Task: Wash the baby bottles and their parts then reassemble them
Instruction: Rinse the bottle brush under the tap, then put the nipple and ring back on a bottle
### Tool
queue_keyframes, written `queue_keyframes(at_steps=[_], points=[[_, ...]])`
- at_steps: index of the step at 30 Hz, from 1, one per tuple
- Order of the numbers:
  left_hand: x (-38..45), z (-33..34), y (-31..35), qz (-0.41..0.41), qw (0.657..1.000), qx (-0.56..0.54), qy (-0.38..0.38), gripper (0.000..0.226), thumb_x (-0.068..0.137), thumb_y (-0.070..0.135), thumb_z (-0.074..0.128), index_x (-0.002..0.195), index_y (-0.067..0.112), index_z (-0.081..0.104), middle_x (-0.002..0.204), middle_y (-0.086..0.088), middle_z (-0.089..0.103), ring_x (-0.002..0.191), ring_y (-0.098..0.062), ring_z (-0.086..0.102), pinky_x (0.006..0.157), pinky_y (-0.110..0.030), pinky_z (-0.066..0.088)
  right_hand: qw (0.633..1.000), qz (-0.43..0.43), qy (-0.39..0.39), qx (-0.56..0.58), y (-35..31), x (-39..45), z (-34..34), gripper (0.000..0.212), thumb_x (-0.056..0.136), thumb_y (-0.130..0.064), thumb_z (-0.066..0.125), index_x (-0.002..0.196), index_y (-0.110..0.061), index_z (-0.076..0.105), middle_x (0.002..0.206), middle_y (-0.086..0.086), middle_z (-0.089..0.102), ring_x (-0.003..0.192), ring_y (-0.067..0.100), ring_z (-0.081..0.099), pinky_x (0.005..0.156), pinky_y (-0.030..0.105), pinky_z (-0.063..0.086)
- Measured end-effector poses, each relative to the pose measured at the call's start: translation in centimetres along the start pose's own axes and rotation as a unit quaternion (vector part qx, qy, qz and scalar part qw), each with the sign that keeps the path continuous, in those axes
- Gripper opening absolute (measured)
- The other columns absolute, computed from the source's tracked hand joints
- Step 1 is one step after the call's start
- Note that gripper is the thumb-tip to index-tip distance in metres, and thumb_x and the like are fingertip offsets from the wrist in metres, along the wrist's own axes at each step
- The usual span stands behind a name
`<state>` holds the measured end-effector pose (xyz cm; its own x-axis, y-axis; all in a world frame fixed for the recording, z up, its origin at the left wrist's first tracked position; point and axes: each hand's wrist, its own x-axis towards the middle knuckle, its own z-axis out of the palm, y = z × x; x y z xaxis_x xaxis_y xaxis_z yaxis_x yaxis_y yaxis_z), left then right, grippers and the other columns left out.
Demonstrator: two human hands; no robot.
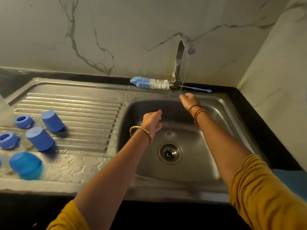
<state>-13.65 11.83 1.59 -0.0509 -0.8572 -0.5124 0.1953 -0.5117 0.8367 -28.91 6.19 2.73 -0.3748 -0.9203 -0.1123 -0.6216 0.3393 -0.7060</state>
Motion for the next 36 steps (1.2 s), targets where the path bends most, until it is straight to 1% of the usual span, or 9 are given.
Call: queue_keyframes(at_steps=[6, 13, 20, 23, 27, 29, 31, 33, 36], points=[[5.2, 2.5, 0.2, -0.015, 0.999, 0.025, -0.018, 0.030, 0.096, 0.024, 0.050, 0.118, 0.005, 0.055, 0.108, -0.005, 0.058, 0.071, -0.012, 0.051, 0.068, -0.024, 0.047, 0.981, -0.053, 0.093, -0.162, -3.0, 7.3, 2.2, 0.060, 0.092, -0.056, 0.037, 0.119, -0.005, 0.055, 0.121, 0.016, 0.058, 0.111, 0.033, 0.054, 0.084, 0.035, 0.041], [6.7, 2.9, -0.1, -0.043, 0.998, 0.036, -0.031, 0.035, 0.096, 0.027, 0.049, 0.125, 0.007, 0.052, 0.125, -0.004, 0.058, 0.097, -0.018, 0.055, 0.083, -0.028, 0.045, 0.967, -0.052, 0.144, -0.201, -3.4, 10.4, 2.7, 0.052, 0.097, -0.047, 0.034, 0.104, -0.005, 0.062, 0.103, 0.014, 0.064, 0.097, 0.028, 0.059, 0.070, 0.030, 0.036], [7.2, 2.6, -0.3, -0.057, 0.998, 0.021, -0.018, 0.028, 0.095, 0.022, 0.051, 0.119, 0.007, 0.055, 0.108, -0.003, 0.058, 0.090, -0.018, 0.057, 0.079, -0.027, 0.047, 0.999, 0.024, 0.038, 0.014, -3.2, 10.8, 2.2, 0.055, 0.095, -0.050, 0.035, 0.105, -0.002, 0.061, 0.089, 0.009, 0.067, 0.073, 0.021, 0.060, 0.050, 0.024, 0.036], [7.3, 2.8, -0.8, -0.064, 0.998, 0.011, -0.019, 0.010, 0.094, 0.017, 0.053, 0.097, 0.009, 0.058, 0.097, -0.003, 0.057, 0.077, -0.013, 0.054, 0.073, -0.024, 0.049, 0.981, 0.099, -0.096, 0.138, -2.6, 9.2, 1.8, 0.050, 0.096, -0.043, 0.039, 0.115, 0.000, 0.055, 0.085, 0.007, 0.062, 0.061, 0.015, 0.053, 0.053, 0.024, 0.044], [6.8, 3.0, -0.7, -0.023, 0.998, 0.031, -0.040, 0.025, 0.090, 0.000, 0.052, 0.067, 0.011, 0.052, 0.065, -0.004, 0.048, 0.053, -0.007, 0.045, 0.054, -0.017, 0.040, 0.963, 0.100, -0.246, 0.058, -0.9, 6.4, -0.1, 0.025, 0.093, -0.017, 0.055, 0.112, 0.000, 0.057, 0.091, 0.010, 0.058, 0.072, 0.017, 0.058, 0.061, 0.026, 0.054], [6.6, 2.7, 0.0, 0.021, 0.998, 0.048, -0.045, 0.025, 0.086, -0.004, 0.056, 0.067, 0.012, 0.055, 0.054, 0.000, 0.049, 0.039, -0.002, 0.042, 0.045, -0.014, 0.036, 0.986, -0.002, -0.119, 0.115, 0.0, 5.3, -1.3, 0.003, 0.086, -0.006, 0.062, 0.084, -0.007, 0.059, 0.073, 0.004, 0.055, 0.063, 0.013, 0.054, 0.050, 0.018, 0.051], [6.0, 2.5, 0.3, 0.076, 0.995, 0.065, -0.024, 0.022, 0.082, -0.005, 0.062, 0.072, 0.014, 0.060, 0.054, 0.004, 0.051, 0.039, 0.001, 0.042, 0.042, -0.011, 0.036, 0.972, -0.113, 0.129, 0.158, 1.0, 3.2, -1.4, 0.034, 0.079, 0.001, 0.063, 0.059, -0.019, 0.044, 0.058, -0.004, 0.045, 0.054, 0.010, 0.044, 0.047, 0.020, 0.041], [5.3, 2.0, -0.9, 0.124, 0.983, 0.129, 0.039, 0.015, 0.080, -0.004, 0.063, 0.078, 0.011, 0.065, 0.061, 0.004, 0.054, 0.051, -0.001, 0.047, 0.048, -0.010, 0.041, 0.957, -0.161, 0.224, 0.089, 2.8, 1.0, -0.8, 0.044, 0.075, 0.005, 0.060, 0.053, -0.025, 0.036, 0.053, -0.010, 0.038, 0.052, 0.008, 0.038, 0.050, 0.024, 0.031], [4.0, 1.2, -3.5, 0.087, 0.946, 0.313, -0.004, 0.018, 0.079, -0.004, 0.063, 0.095, 0.001, 0.069, 0.070, 0.002, 0.058, 0.052, -0.001, 0.048, 0.051, -0.016, 0.042, 0.990, -0.077, -0.110, -0.036, 5.0, -1.7, 0.3, 0.013, 0.074, -0.005, 0.073, 0.079, -0.013, 0.064, 0.072, -0.006, 0.054, 0.077, 0.015, 0.054, 0.059, 0.022, 0.039]])
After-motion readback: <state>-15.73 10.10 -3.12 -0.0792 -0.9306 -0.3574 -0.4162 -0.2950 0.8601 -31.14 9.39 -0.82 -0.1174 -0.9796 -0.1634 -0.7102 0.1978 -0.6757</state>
